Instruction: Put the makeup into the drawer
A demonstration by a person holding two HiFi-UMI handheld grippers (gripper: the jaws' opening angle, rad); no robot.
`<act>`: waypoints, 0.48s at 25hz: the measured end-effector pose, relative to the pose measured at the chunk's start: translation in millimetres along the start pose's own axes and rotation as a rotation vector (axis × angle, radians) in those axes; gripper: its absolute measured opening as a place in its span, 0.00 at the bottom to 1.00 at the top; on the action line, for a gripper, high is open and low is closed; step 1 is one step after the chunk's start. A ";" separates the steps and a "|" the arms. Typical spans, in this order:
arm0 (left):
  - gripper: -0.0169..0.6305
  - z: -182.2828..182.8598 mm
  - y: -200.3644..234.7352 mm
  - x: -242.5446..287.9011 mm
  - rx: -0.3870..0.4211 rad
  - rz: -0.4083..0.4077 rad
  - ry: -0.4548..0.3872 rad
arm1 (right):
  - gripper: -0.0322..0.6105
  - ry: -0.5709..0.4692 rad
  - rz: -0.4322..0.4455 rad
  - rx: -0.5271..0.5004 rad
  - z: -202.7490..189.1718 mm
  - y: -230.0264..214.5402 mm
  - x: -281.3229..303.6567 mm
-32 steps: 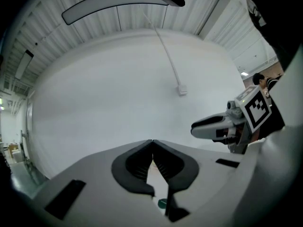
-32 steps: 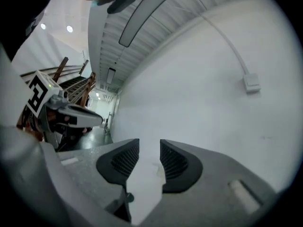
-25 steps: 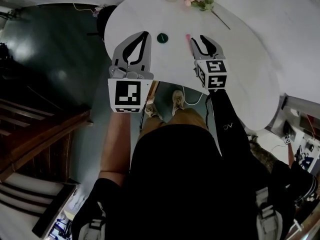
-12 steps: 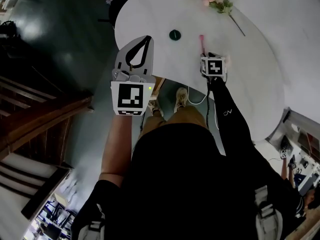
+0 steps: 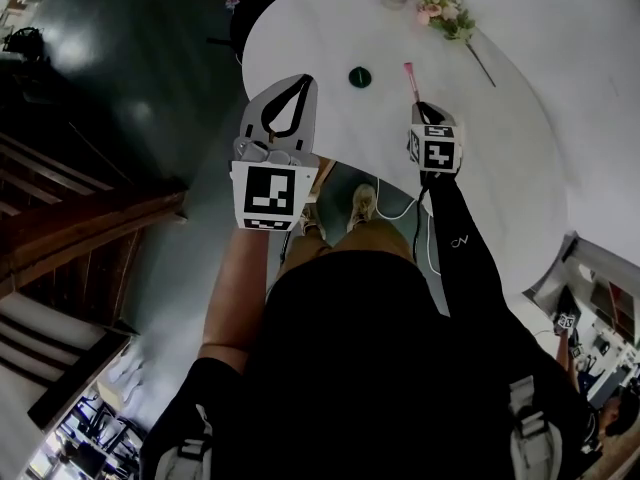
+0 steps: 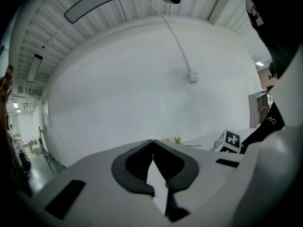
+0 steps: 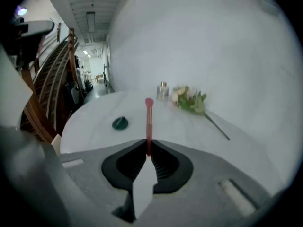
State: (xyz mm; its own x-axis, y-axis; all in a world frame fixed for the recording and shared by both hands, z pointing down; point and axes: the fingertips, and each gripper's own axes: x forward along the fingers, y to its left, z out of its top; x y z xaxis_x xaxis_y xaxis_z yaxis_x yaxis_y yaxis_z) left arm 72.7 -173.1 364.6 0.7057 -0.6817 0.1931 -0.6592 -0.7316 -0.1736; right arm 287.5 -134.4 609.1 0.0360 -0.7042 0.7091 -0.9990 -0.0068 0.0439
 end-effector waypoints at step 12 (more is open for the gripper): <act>0.04 28.8 39.1 -22.1 0.009 0.115 -0.070 | 0.11 -0.739 0.031 -0.024 186.2 49.1 -159.9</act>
State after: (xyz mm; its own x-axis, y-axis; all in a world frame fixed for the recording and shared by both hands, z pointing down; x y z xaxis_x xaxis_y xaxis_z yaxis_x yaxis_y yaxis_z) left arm 38.8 -186.8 325.8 0.6420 -0.7597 0.1033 -0.7349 -0.6482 -0.1994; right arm 227.8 -154.3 366.8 -0.0271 -0.9983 0.0523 -0.9982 0.0299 0.0529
